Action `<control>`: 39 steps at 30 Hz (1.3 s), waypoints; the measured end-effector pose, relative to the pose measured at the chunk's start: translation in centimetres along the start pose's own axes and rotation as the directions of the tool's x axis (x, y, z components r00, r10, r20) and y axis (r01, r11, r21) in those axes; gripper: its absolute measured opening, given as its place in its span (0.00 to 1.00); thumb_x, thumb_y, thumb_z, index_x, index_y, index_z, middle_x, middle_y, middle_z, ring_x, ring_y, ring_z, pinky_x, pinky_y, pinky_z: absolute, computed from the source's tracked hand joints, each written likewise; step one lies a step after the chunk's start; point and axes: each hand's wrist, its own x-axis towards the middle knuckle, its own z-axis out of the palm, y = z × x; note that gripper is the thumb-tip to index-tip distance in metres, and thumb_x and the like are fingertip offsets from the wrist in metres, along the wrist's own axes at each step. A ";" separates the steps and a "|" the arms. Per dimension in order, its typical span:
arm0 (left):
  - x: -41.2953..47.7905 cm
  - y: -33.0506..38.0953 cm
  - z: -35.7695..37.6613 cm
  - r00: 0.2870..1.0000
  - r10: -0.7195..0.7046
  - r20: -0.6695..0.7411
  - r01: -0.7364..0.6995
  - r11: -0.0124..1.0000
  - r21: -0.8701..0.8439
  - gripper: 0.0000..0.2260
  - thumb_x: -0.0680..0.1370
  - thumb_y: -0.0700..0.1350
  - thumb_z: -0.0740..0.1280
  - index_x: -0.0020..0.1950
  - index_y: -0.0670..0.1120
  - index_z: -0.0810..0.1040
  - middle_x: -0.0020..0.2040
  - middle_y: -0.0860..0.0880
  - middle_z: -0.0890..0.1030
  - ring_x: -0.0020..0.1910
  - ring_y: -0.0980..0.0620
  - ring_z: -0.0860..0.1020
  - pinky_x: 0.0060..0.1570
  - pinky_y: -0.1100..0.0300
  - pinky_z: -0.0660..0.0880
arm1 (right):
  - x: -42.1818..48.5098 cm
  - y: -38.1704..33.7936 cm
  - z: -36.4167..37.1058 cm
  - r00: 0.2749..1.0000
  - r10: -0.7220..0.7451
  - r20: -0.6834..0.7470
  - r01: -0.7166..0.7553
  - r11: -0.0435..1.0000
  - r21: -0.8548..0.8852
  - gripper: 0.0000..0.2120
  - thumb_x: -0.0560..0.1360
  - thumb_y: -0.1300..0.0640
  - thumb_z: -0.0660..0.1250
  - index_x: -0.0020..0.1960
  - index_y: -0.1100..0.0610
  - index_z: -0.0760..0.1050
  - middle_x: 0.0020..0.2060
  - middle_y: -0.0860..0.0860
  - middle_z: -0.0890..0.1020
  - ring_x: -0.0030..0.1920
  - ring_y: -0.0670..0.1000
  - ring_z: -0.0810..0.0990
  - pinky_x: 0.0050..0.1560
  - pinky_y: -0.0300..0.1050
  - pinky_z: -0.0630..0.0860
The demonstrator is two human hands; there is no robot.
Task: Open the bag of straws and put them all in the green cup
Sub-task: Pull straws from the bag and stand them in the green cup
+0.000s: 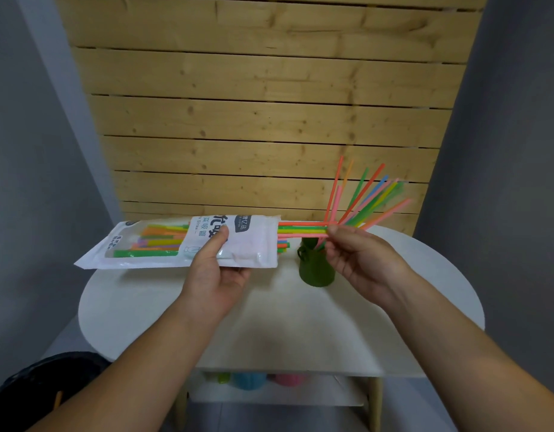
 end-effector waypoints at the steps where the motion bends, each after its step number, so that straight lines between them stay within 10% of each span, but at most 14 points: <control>1: 0.0 0.0 0.0 1.000 0.002 -0.002 -0.002 1.000 -0.004 0.14 0.77 0.39 0.72 0.62 0.47 0.79 0.49 0.47 0.88 0.45 0.49 0.87 0.43 0.49 0.85 | -0.1 0.2 0.1 1.000 -0.001 -0.002 0.001 1.000 -0.005 0.10 0.74 0.61 0.72 0.54 0.63 0.80 0.47 0.59 0.81 0.39 0.49 0.79 0.35 0.37 0.81; 7: 0.0 0.1 0.1 1.000 0.011 -0.004 -0.011 0.999 -0.032 0.16 0.77 0.38 0.72 0.64 0.47 0.78 0.51 0.46 0.88 0.47 0.48 0.87 0.42 0.48 0.85 | -0.9 1.7 1.0 1.000 0.003 0.025 0.002 0.977 -0.211 0.19 0.65 0.45 0.75 0.48 0.55 0.77 0.37 0.52 0.78 0.34 0.48 0.76 0.38 0.43 0.74; 14: -0.3 0.0 0.1 0.999 0.007 0.043 -0.006 1.000 -0.003 0.13 0.78 0.39 0.71 0.62 0.47 0.79 0.53 0.46 0.88 0.50 0.47 0.87 0.46 0.48 0.84 | -0.1 4.0 2.8 0.998 0.043 0.050 -0.022 0.927 -0.375 0.30 0.64 0.30 0.73 0.57 0.49 0.79 0.49 0.52 0.78 0.44 0.50 0.78 0.41 0.45 0.75; 20: -0.1 -0.1 0.0 0.998 0.005 0.055 -0.006 1.000 0.025 0.14 0.78 0.40 0.71 0.63 0.47 0.79 0.53 0.46 0.88 0.50 0.47 0.87 0.49 0.47 0.83 | 1.1 4.4 3.9 0.980 -0.189 -0.061 0.171 0.961 -0.217 0.09 0.78 0.47 0.68 0.46 0.53 0.78 0.32 0.50 0.69 0.32 0.48 0.67 0.29 0.39 0.68; 39: 0.8 1.1 -1.1 0.998 0.041 -0.041 -0.042 0.998 -0.038 0.16 0.78 0.39 0.71 0.66 0.46 0.78 0.51 0.47 0.88 0.47 0.50 0.87 0.44 0.50 0.84 | -1.0 -2.2 -1.3 0.856 -0.480 -0.190 0.449 0.874 -0.184 0.08 0.81 0.58 0.64 0.54 0.60 0.79 0.35 0.51 0.85 0.32 0.46 0.84 0.36 0.39 0.81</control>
